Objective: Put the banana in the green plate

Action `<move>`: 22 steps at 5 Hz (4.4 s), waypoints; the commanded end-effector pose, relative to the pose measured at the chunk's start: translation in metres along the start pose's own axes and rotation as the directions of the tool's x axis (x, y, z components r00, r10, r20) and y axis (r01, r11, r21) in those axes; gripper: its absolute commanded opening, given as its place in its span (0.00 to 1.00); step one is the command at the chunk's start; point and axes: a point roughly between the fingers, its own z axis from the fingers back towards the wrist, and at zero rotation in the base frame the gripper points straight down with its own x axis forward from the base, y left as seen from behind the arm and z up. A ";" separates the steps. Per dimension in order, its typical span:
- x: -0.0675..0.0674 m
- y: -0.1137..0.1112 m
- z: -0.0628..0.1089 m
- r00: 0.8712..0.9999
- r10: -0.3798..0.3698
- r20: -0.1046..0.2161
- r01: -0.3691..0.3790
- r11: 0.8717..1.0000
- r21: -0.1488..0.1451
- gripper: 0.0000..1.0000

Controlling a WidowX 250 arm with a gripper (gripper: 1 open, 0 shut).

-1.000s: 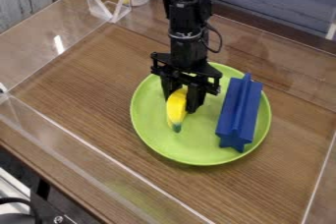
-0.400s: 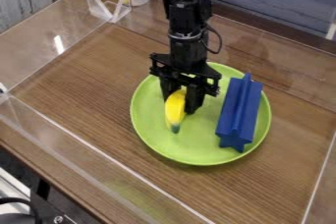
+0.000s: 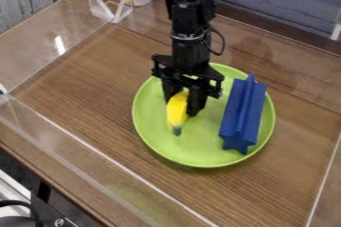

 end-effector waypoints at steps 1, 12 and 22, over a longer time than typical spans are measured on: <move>-0.006 0.002 -0.005 0.999 0.003 -0.032 -0.003 1.000 0.000 0.00; -0.002 -0.020 -0.007 0.996 -0.019 -0.088 0.017 1.000 -0.018 0.00; -0.013 -0.001 0.107 0.995 -0.044 0.093 0.048 0.998 -0.038 1.00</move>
